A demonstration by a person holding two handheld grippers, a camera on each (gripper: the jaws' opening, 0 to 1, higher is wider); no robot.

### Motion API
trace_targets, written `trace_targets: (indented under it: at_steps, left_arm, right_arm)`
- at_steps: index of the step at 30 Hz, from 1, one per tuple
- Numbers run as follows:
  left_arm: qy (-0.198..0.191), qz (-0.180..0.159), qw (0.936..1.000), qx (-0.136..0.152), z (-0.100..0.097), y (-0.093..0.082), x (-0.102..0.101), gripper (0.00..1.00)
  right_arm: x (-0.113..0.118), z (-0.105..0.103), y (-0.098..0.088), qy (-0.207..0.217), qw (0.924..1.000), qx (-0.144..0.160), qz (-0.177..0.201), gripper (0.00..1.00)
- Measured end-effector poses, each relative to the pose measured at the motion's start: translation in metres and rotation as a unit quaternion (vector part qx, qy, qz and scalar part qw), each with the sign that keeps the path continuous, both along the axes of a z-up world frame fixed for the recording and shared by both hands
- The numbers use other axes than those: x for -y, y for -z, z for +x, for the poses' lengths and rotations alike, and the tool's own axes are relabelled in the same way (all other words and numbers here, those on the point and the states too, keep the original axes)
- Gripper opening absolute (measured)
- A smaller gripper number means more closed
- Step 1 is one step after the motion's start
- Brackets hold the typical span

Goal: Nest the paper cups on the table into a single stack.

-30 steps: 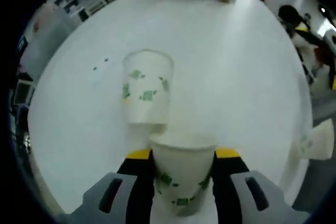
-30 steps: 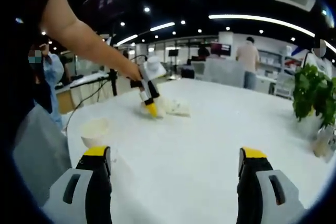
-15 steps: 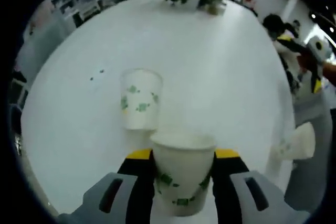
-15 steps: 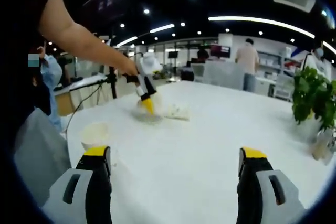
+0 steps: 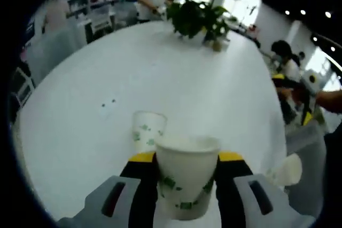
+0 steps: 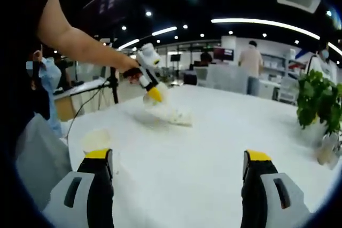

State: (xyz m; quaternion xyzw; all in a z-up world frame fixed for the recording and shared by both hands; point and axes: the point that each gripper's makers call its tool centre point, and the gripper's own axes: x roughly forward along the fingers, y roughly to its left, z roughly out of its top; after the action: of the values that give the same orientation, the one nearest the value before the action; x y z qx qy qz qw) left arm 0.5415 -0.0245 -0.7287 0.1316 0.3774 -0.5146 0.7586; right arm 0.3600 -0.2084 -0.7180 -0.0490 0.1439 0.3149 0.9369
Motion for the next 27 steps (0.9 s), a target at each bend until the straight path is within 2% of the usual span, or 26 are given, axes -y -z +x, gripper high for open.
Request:
trace_targets:
  at_steps: [5, 8, 12, 16, 18, 19, 21, 25, 27]
  left_arm:
    - [-0.020, -0.048, 0.9982, 0.029, 0.007, -0.022, 0.012, 0.39]
    - [-0.034, -0.085, 0.9939, 0.061, 0.014, -0.038, 0.018, 0.39]
    - [-0.043, -0.112, 0.9883, 0.094, 0.019, -0.053, 0.021, 0.39]
    - [-0.055, -0.152, 0.9770, 0.139, 0.027, -0.076, 0.026, 0.39]
    - [-0.051, -0.160, 0.9675, 0.189, 0.030, -0.089, 0.027, 0.39]
    - [-0.053, -0.178, 0.9601, 0.209, 0.030, -0.100, 0.029, 0.40]
    - [-0.067, -0.198, 0.9553, 0.209, 0.030, -0.109, 0.031, 0.40]
    - [-0.089, -0.229, 0.9417, 0.230, 0.035, -0.129, 0.032, 0.40]
    - [-0.095, -0.250, 0.9360, 0.228, 0.035, -0.138, 0.033, 0.40]
  right_arm:
    - [0.000, 0.001, -0.002, 0.001, 1.0000, 0.001, 0.001, 1.00]
    - [0.000, 0.001, -0.002, 0.000, 1.0000, 0.001, 0.000, 1.00]
    - [0.000, 0.001, -0.004, 0.000, 1.0000, 0.003, 0.000, 1.00]
    - [0.000, 0.002, -0.006, 0.001, 1.0000, 0.004, 0.001, 1.00]
    - [0.000, 0.001, -0.006, 0.001, 1.0000, 0.005, 0.002, 1.00]
    - [0.000, 0.001, -0.006, 0.001, 1.0000, 0.005, 0.002, 1.00]
    - [0.000, 0.001, -0.004, 0.001, 1.0000, 0.003, 0.002, 1.00]
    - [-0.001, 0.001, -0.006, 0.000, 1.0000, 0.003, 0.003, 1.00]
    - [-0.001, 0.000, -0.007, 0.001, 1.0000, 0.005, 0.002, 1.00]
